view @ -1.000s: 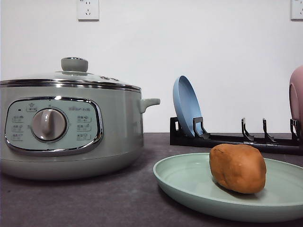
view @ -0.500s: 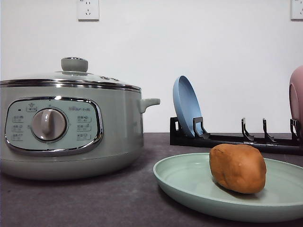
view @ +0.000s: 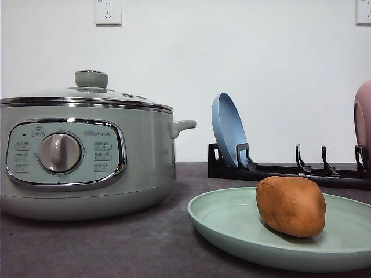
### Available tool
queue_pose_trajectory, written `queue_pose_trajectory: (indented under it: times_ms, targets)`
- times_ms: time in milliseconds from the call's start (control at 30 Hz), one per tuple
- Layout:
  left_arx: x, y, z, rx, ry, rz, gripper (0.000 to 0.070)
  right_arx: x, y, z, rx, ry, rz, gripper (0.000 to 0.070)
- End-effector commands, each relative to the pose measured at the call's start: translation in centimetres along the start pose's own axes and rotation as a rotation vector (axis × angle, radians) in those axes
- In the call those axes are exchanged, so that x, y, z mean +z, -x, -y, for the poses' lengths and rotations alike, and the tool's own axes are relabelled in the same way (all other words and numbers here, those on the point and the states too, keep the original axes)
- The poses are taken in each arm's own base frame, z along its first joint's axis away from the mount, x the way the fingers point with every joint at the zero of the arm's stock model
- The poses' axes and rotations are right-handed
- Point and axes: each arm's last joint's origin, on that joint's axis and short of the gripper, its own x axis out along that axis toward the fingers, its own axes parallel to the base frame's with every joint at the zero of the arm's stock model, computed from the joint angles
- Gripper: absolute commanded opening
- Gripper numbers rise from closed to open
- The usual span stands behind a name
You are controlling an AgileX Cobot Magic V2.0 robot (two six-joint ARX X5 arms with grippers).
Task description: Transfer potato from steamer to green plate
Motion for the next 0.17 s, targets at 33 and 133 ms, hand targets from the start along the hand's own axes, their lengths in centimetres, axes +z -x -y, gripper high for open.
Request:
queue_pose_trajectory:
  times_ms: [33,133]
  targets:
    - [-0.74,-0.18,0.02,0.001,0.006,-0.026,0.0002,-0.02,-0.04,0.01,-0.001,-0.002,0.01,0.0001]
    - [-0.74,-0.18,0.02,0.001,0.006,-0.026,0.0002,-0.02,-0.03,0.02,-0.001,-0.002,0.01,0.0001]
